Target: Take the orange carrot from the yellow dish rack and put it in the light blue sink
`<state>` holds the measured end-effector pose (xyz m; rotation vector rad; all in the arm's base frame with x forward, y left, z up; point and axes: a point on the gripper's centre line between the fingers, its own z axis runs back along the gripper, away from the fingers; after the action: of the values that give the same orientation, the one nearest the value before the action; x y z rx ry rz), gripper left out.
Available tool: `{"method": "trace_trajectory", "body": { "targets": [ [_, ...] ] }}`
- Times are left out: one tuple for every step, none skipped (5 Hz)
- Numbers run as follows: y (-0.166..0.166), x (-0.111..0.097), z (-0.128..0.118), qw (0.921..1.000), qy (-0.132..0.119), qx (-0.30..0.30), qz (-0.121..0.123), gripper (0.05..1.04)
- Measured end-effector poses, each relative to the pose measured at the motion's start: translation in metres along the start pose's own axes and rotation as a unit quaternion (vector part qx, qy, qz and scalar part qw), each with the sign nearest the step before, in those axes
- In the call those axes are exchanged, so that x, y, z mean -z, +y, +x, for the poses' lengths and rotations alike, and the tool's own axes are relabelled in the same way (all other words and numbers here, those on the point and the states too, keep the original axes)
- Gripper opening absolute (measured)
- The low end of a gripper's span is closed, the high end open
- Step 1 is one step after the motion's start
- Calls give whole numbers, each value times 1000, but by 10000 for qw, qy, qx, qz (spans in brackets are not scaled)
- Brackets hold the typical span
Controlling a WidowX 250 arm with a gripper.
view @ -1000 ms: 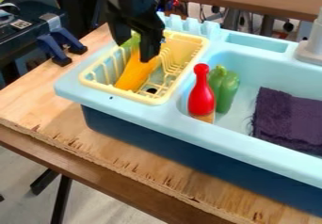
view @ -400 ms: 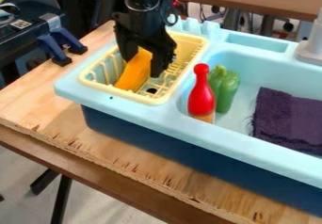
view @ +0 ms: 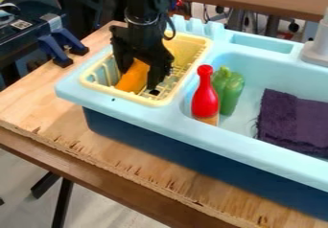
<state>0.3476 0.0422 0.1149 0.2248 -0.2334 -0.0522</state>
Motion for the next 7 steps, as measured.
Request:
{"method": "trace_trajectory", "body": {
  "targets": [
    [3, 7, -4, 9999, 161, -56, 1, 969],
    [10, 9, -6, 9997, 187, -127, -20, 689],
    [10, 2, -8, 9995, 250, -55, -211, 528],
    [4, -38, -7, 9959, 58, 376, -826, 442],
    [-1, -88, -12, 9839, -142, 1072, -1421, 437],
    [-17, -126, -10, 9713, -782, 1334, -1806, 437],
    [-50, -143, -5, 9558, -1125, 1763, -2066, 437]
  ]
}}
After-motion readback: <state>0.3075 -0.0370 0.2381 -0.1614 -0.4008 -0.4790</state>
